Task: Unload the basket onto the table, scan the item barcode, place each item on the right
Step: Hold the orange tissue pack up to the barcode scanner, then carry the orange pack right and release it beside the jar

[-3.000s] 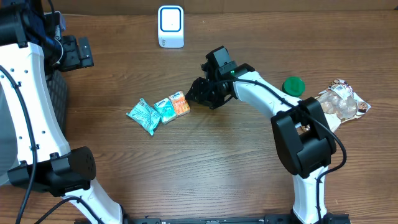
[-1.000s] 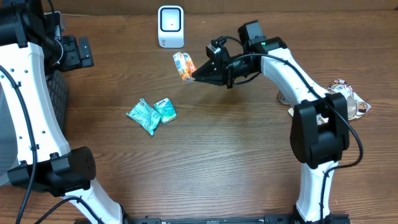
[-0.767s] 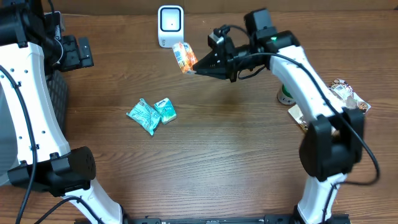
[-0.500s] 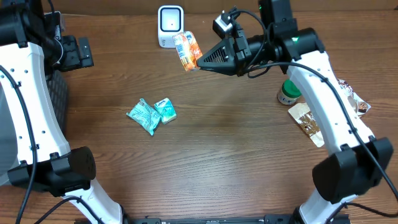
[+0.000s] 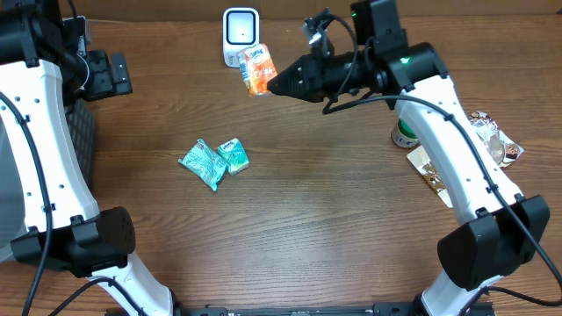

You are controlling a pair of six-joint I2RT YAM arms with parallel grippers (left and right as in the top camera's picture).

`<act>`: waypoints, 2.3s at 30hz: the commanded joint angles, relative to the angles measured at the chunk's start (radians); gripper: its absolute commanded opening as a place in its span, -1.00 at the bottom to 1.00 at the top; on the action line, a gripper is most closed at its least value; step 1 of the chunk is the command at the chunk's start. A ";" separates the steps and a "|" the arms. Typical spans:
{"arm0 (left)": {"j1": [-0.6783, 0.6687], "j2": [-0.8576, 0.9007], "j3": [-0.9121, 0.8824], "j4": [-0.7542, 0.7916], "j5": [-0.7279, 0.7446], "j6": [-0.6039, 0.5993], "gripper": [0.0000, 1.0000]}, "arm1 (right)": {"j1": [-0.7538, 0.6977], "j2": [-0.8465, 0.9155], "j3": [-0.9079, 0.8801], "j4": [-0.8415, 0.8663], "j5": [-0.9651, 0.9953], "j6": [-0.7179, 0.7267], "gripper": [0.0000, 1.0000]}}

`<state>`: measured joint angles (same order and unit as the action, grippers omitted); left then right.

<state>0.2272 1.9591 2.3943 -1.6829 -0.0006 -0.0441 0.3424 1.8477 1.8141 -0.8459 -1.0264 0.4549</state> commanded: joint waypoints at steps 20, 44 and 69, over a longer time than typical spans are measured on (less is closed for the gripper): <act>0.002 -0.003 0.002 0.000 0.000 0.019 0.99 | 0.259 0.397 0.324 0.459 1.575 -0.764 -0.92; 0.000 -0.003 0.002 0.000 0.000 0.019 0.99 | 0.251 0.743 0.320 0.922 1.495 -1.432 -0.92; -0.005 -0.003 0.002 0.000 0.000 0.019 0.99 | 0.258 0.546 0.320 0.779 1.526 -1.072 -0.92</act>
<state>0.2268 1.9591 2.3943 -1.6829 -0.0006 -0.0441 0.5972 2.5637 2.1258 -0.0269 0.4870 -0.7933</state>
